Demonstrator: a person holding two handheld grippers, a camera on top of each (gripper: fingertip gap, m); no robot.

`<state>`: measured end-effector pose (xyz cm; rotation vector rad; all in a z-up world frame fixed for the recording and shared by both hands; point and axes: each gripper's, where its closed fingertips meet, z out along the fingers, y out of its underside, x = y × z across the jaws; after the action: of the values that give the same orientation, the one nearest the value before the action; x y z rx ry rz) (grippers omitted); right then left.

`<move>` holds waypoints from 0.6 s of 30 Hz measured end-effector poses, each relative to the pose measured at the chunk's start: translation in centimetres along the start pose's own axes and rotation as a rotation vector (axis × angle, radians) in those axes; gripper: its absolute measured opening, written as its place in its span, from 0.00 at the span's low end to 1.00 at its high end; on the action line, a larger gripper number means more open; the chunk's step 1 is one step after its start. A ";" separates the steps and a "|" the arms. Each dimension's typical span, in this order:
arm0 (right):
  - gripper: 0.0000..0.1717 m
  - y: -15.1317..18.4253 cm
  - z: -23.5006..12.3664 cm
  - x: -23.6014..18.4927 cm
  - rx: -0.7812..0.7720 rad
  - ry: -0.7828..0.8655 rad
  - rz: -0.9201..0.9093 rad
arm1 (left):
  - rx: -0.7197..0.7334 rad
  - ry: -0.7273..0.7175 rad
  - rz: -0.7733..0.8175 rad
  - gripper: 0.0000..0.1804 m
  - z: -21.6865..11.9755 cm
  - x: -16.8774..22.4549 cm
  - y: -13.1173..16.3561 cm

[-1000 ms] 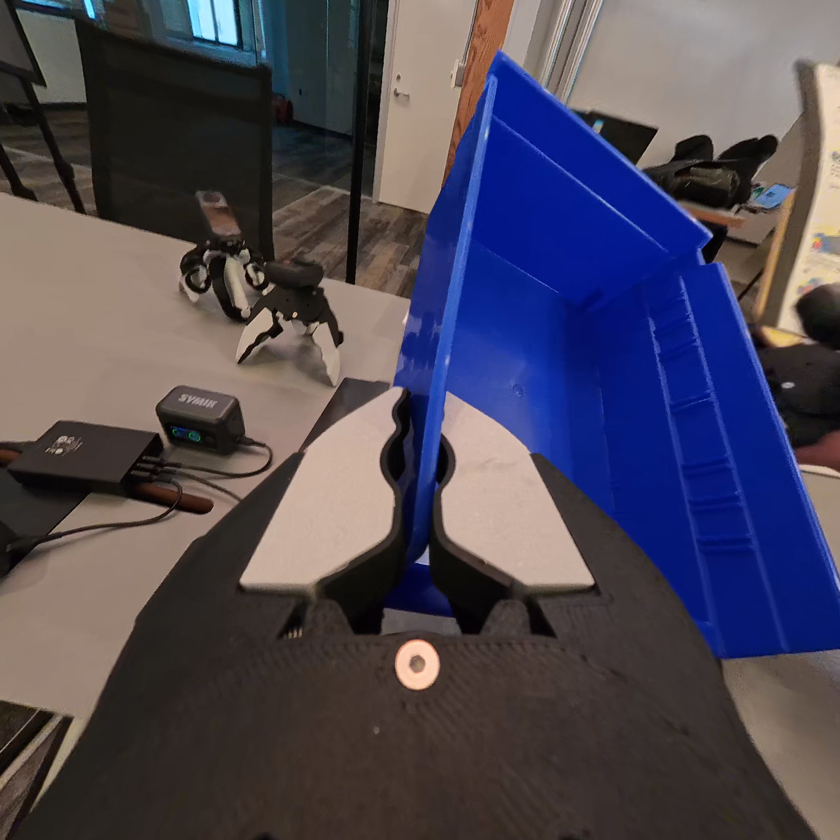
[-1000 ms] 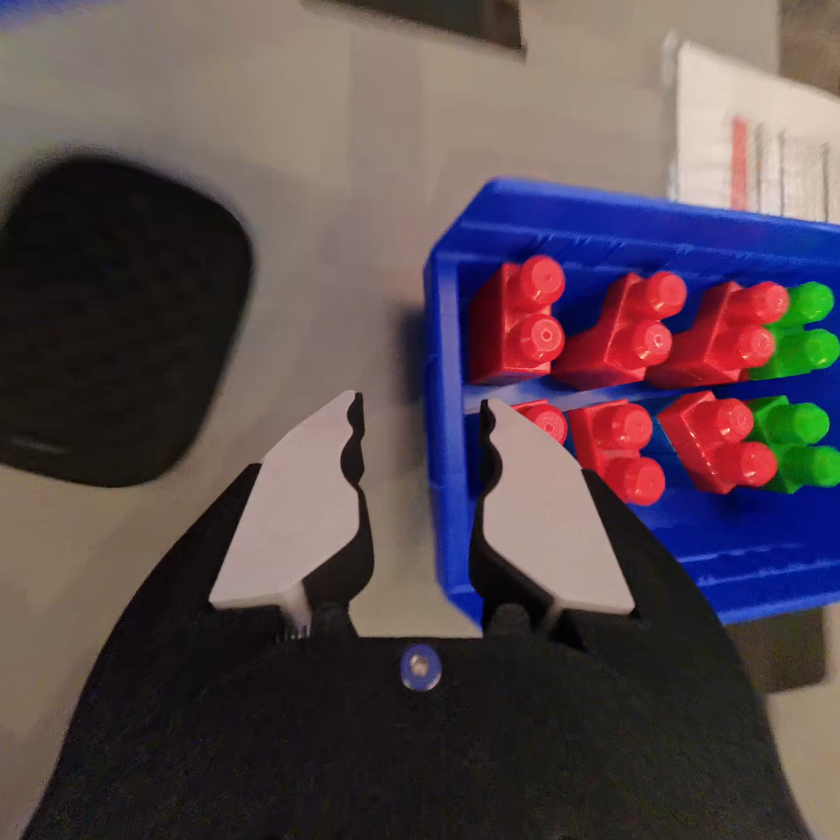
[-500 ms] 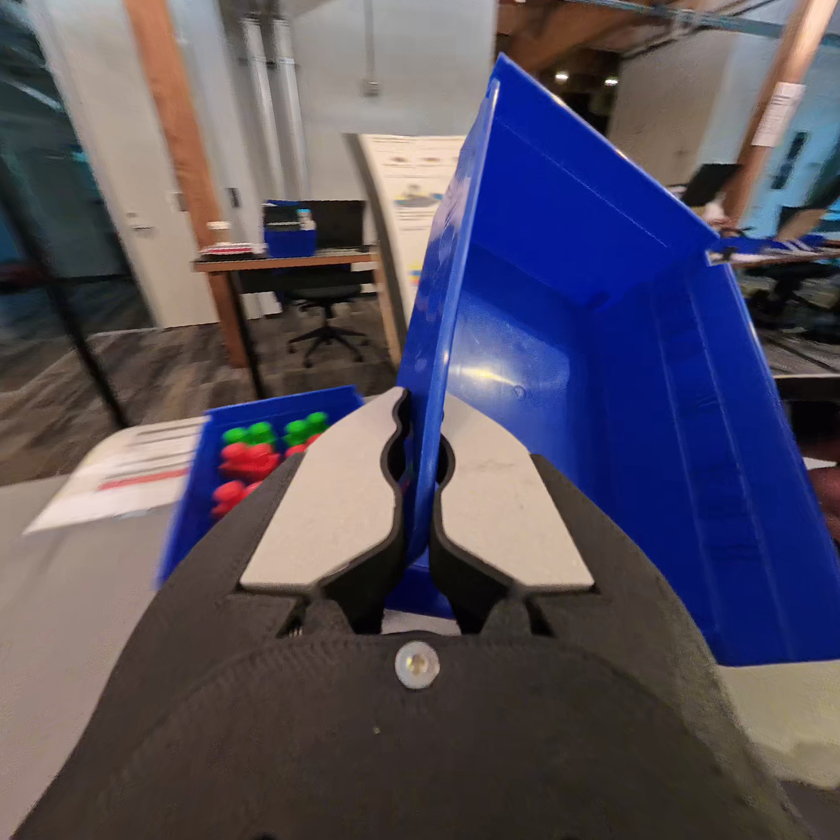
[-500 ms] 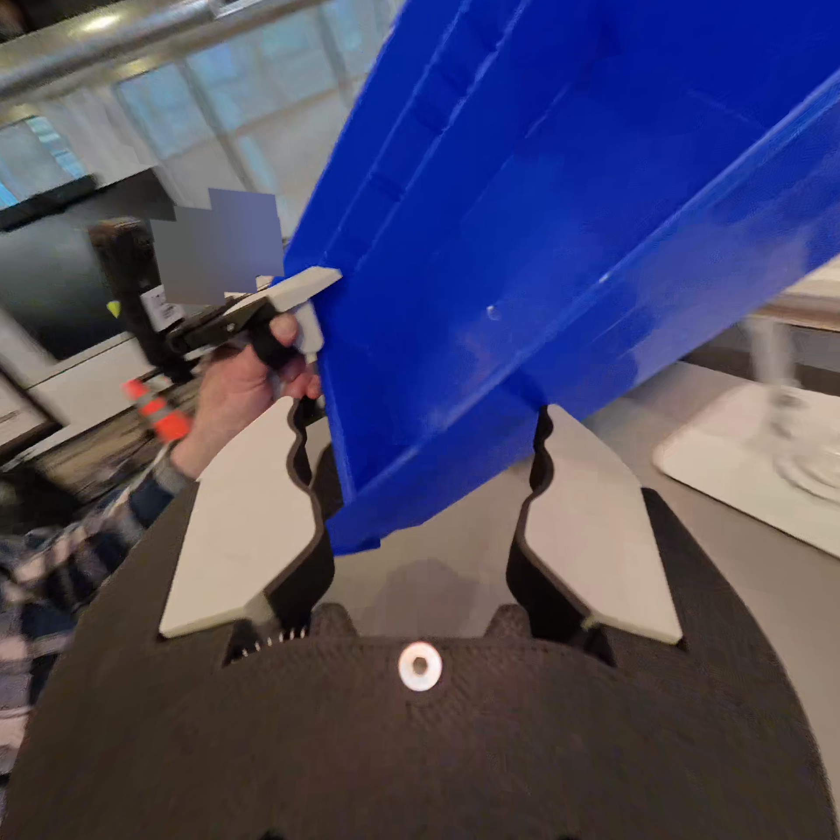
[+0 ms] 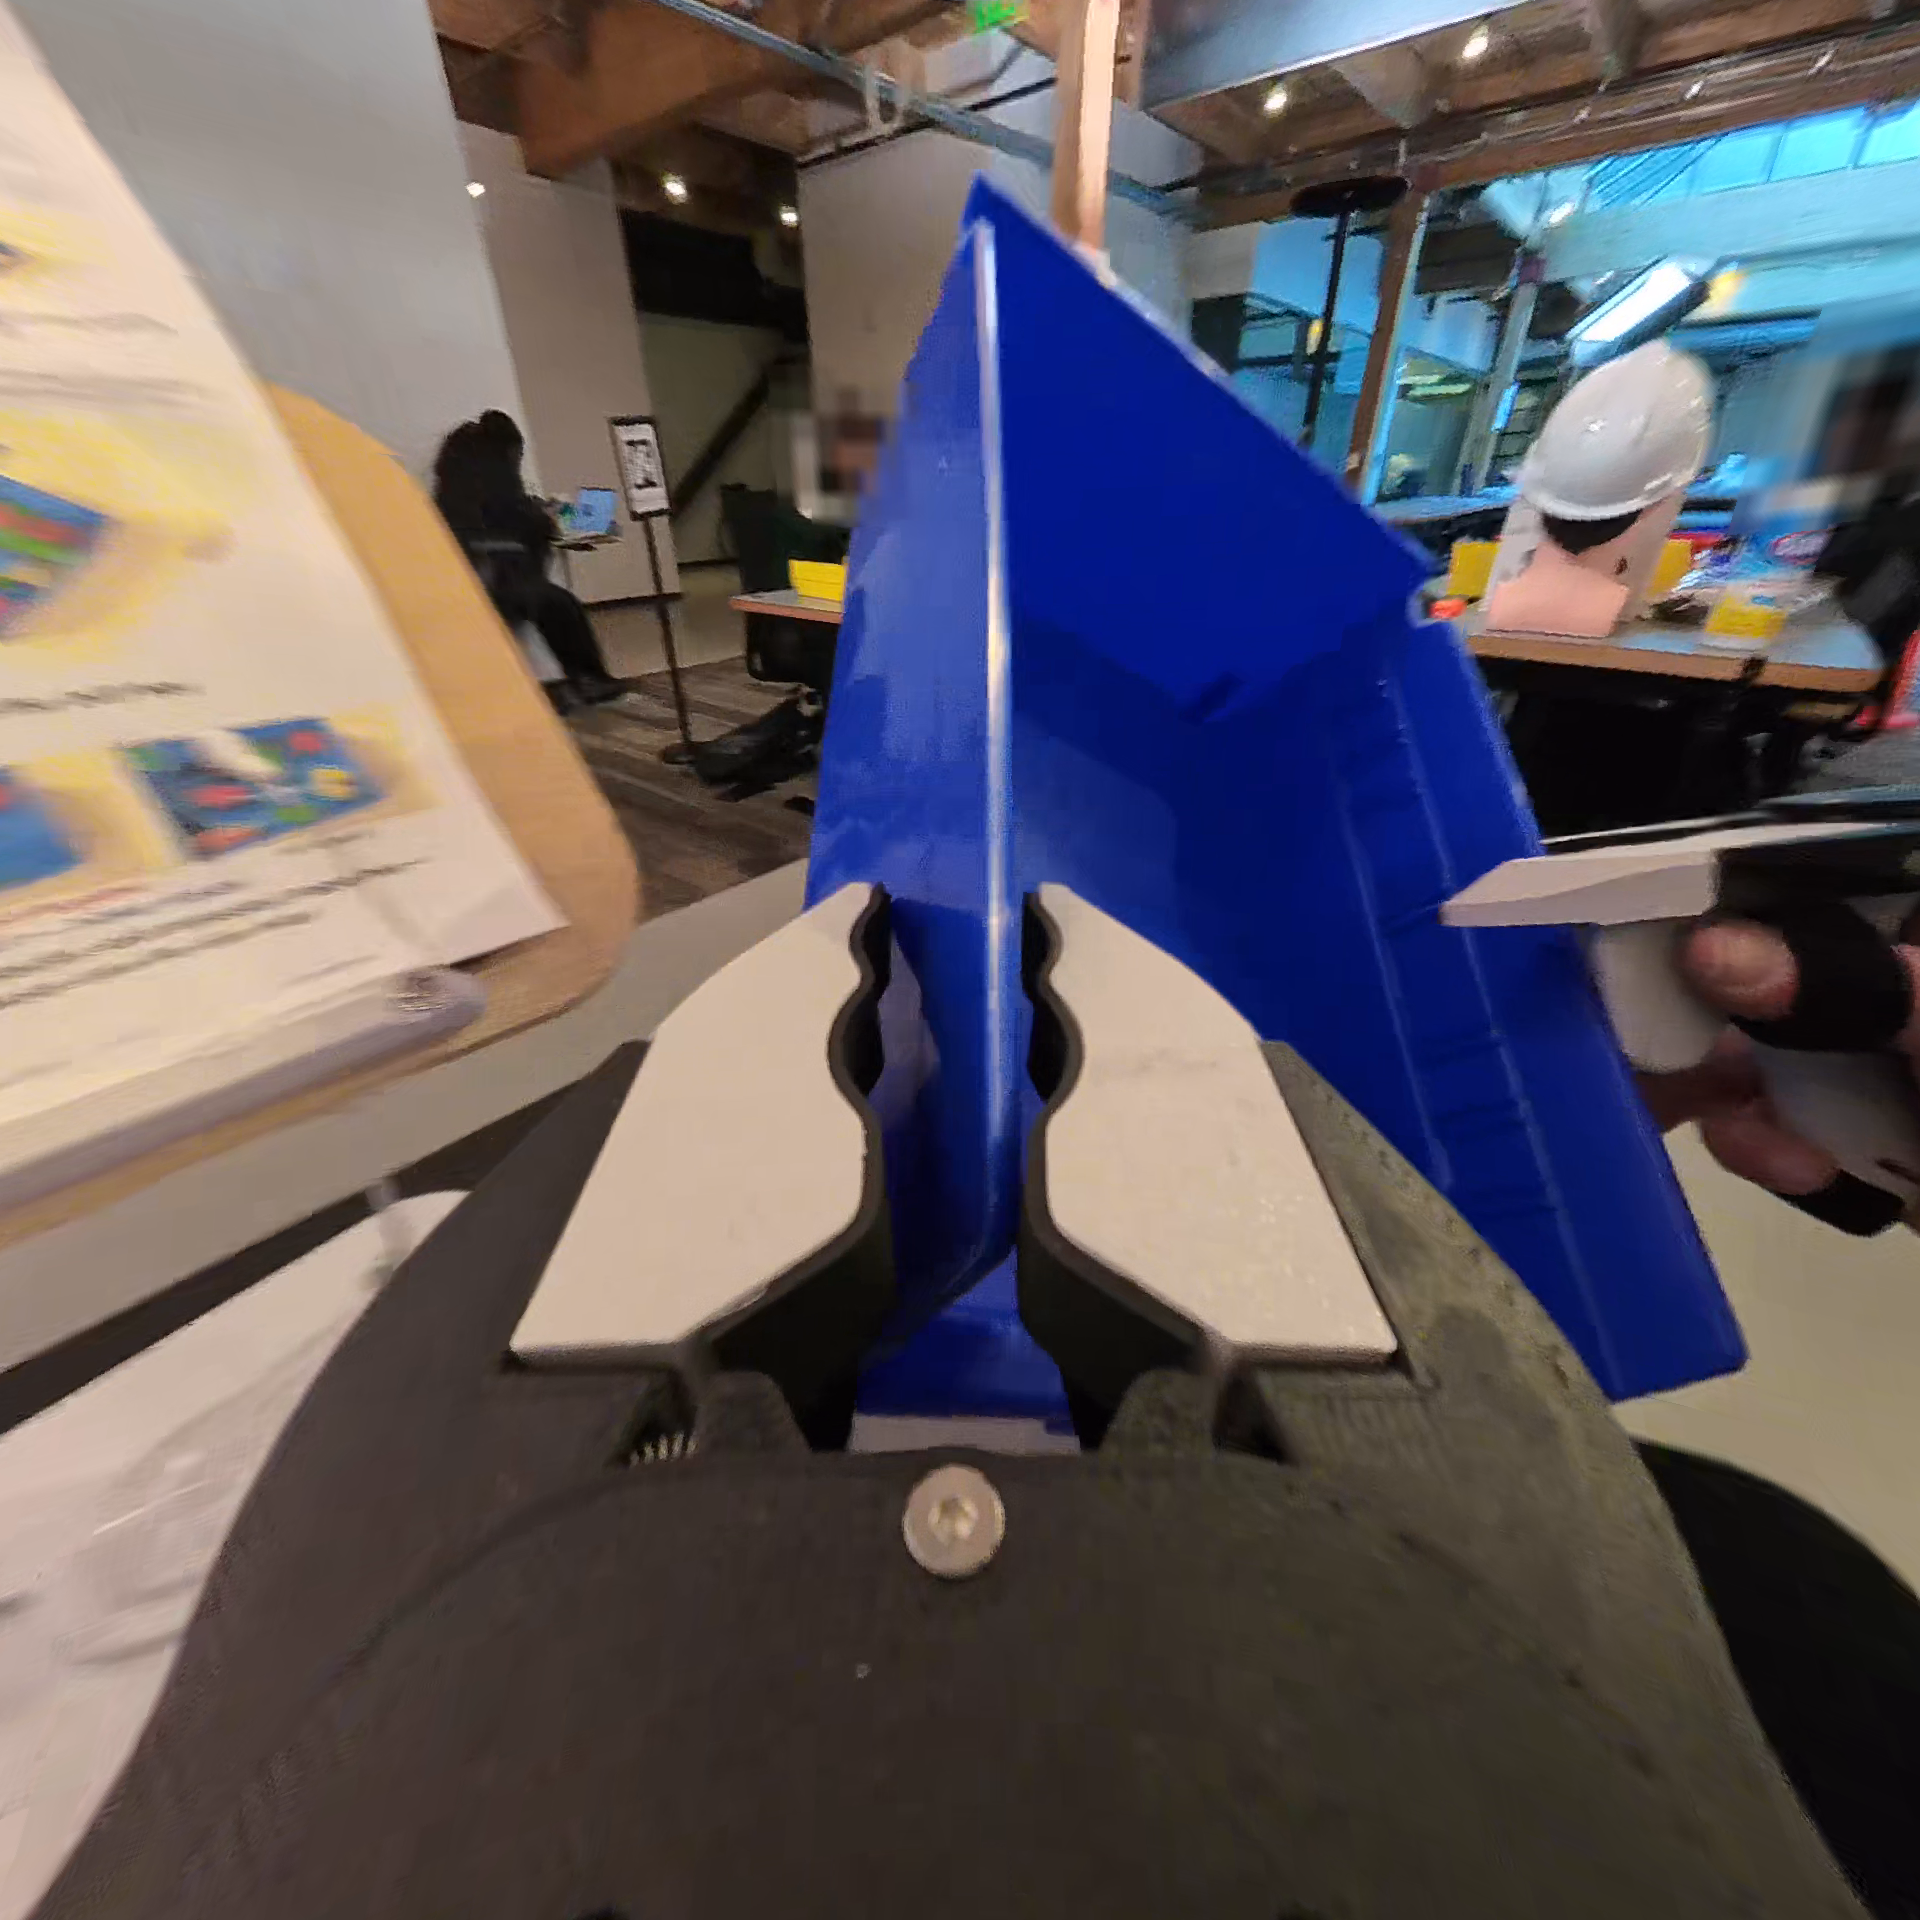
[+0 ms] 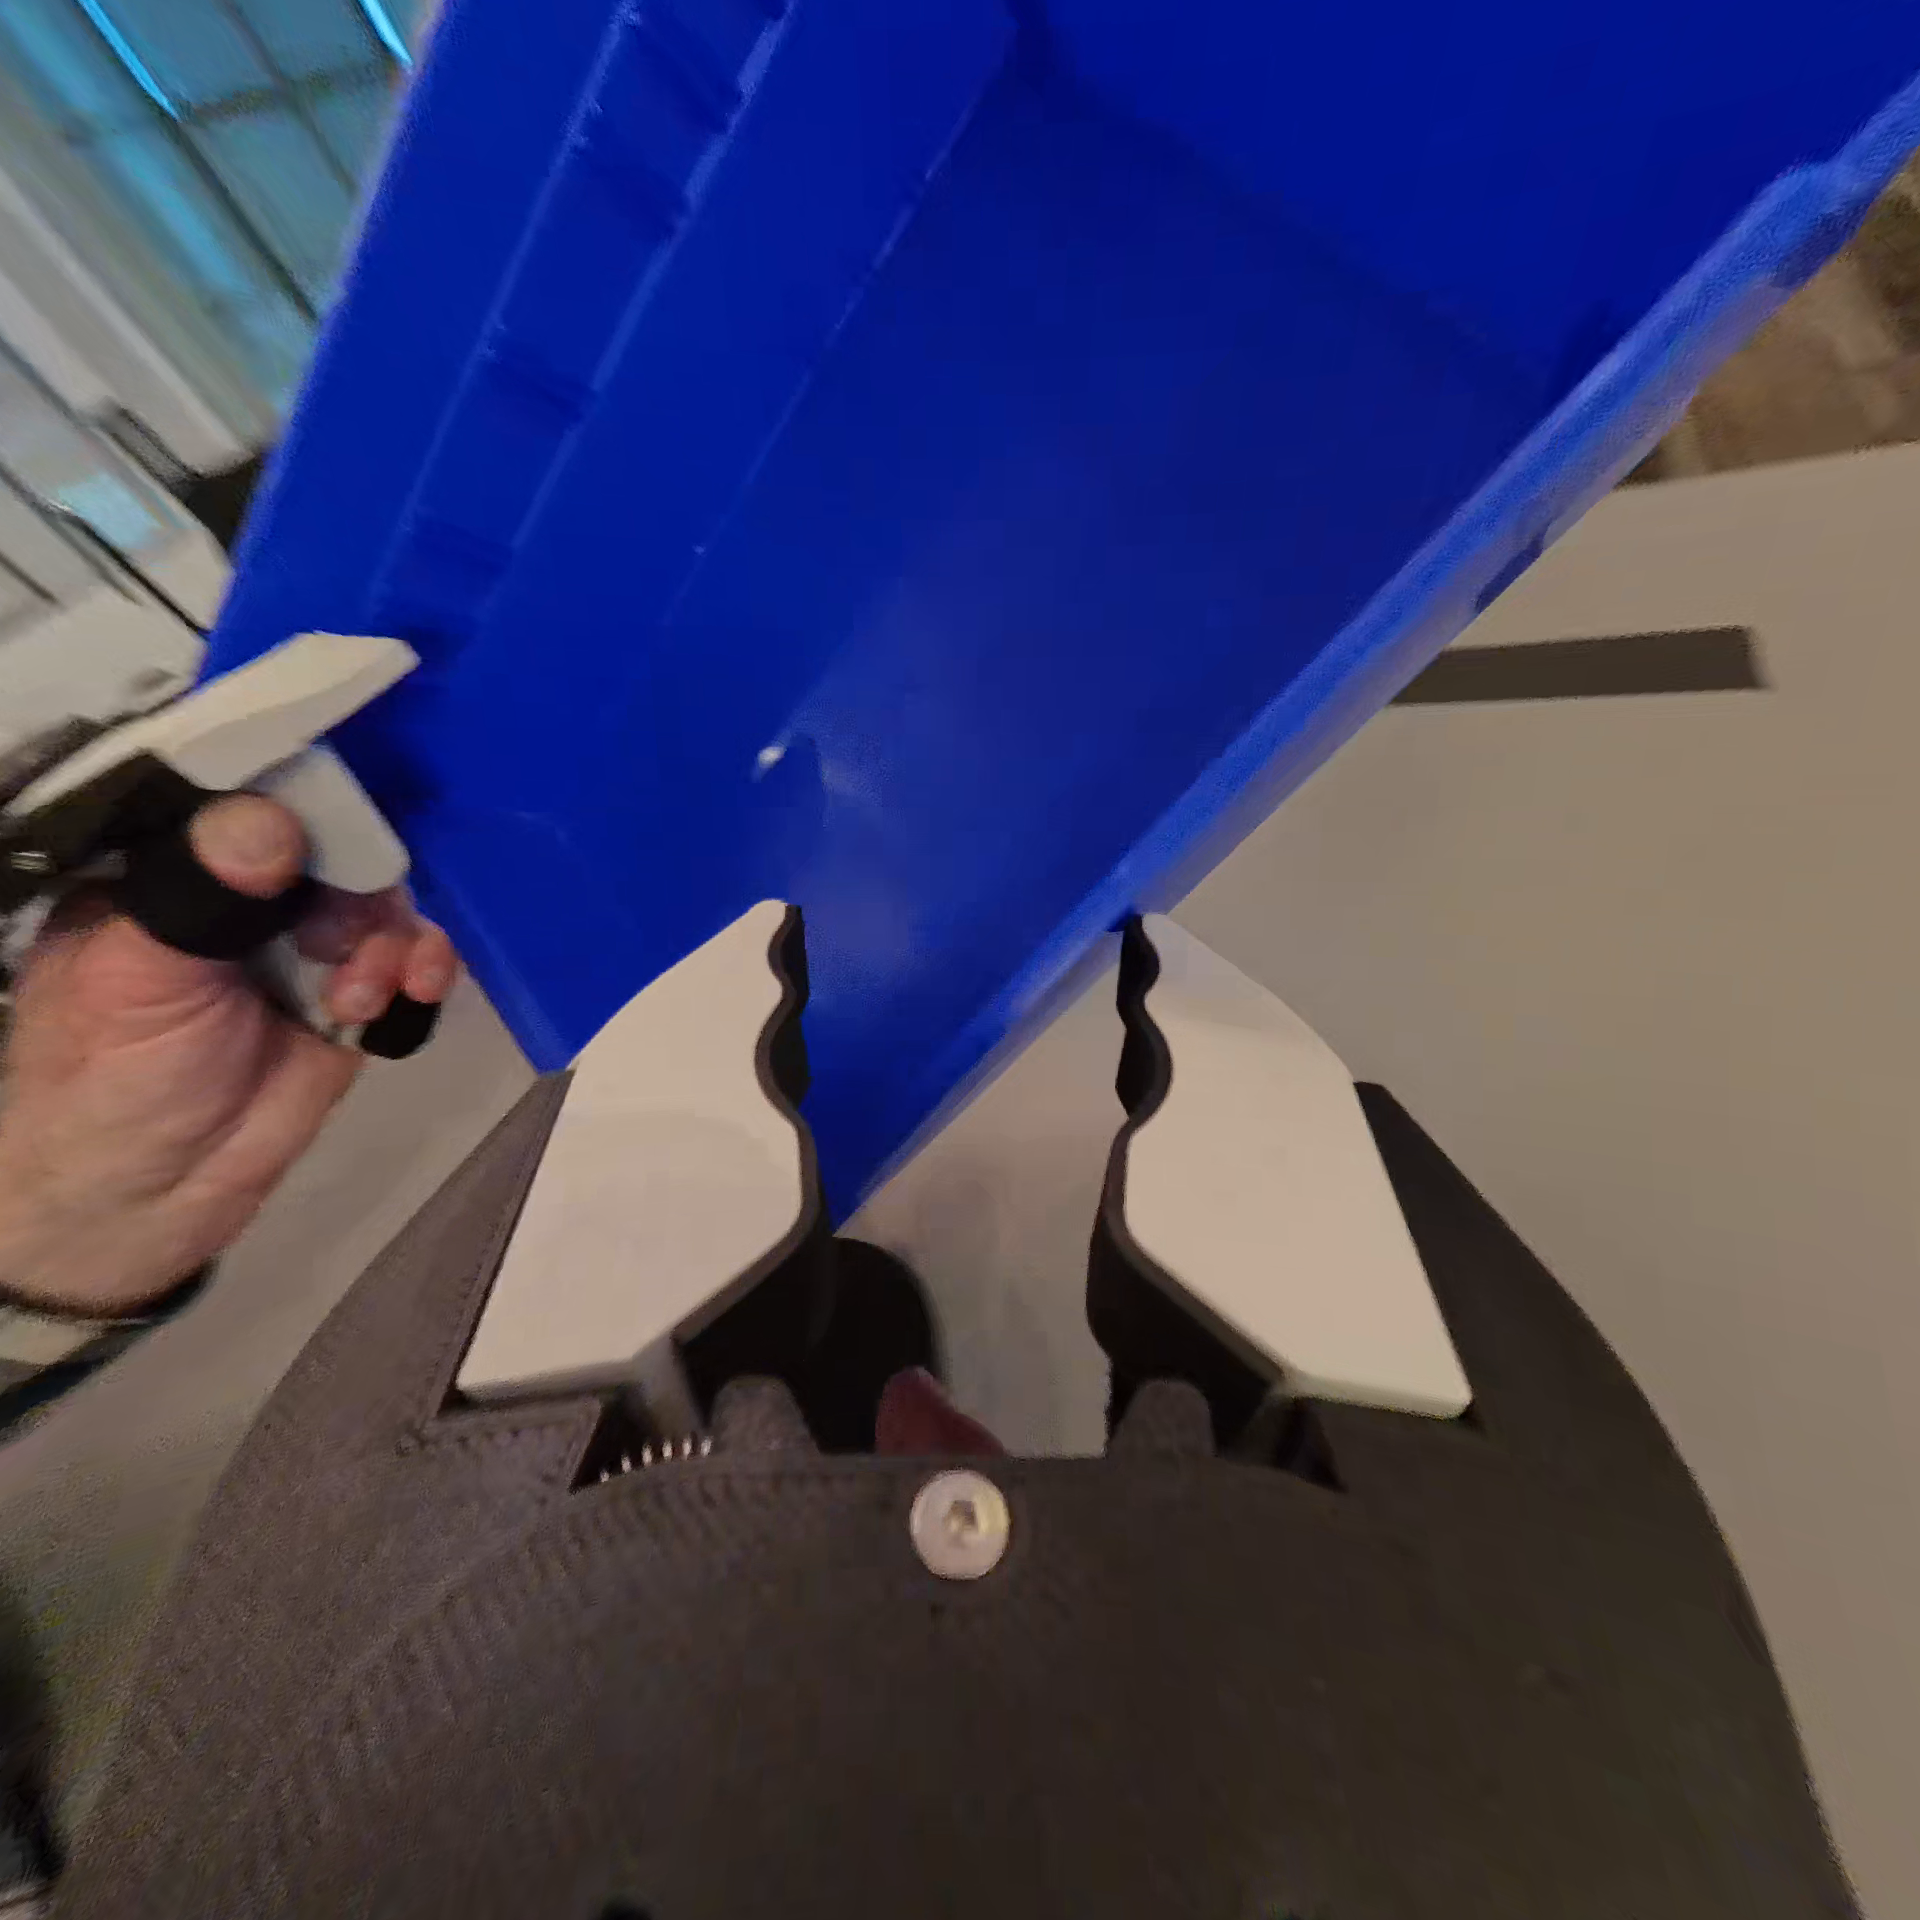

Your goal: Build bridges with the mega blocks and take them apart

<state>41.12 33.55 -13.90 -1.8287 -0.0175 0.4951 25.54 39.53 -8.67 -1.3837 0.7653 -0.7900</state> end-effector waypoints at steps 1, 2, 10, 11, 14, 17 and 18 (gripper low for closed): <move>0.35 0.3 0.4 2.1 -0.046 0.036 -0.013 | -0.010 0.029 -0.039 0.14 1.7 0.7 1.0; 0.34 0.6 0.9 3.9 -0.085 0.050 -0.001 | -0.030 0.044 -0.071 0.16 3.3 0.9 2.3; 0.34 3.2 7.2 13.3 -0.431 0.062 0.059 | -0.160 0.046 -0.451 0.28 10.0 0.6 9.2; 0.32 3.5 8.2 14.2 -0.479 0.071 0.036 | -0.158 0.033 -0.498 0.29 10.4 0.5 9.7; 0.28 3.4 10.5 16.2 -0.581 0.027 0.063 | -0.163 -0.008 -0.667 0.33 11.1 0.1 11.0; 0.28 2.7 12.4 17.6 -0.685 0.015 -0.020 | -0.147 -0.018 -0.764 0.35 11.3 0.5 11.4; 0.25 2.5 13.1 18.2 -0.711 0.029 -0.056 | -0.135 -0.005 -0.816 0.34 11.3 1.0 11.4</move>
<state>52.60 49.45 -25.05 -2.5203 -0.2522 0.4532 35.99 45.09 -19.61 -1.8412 0.2211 -1.3743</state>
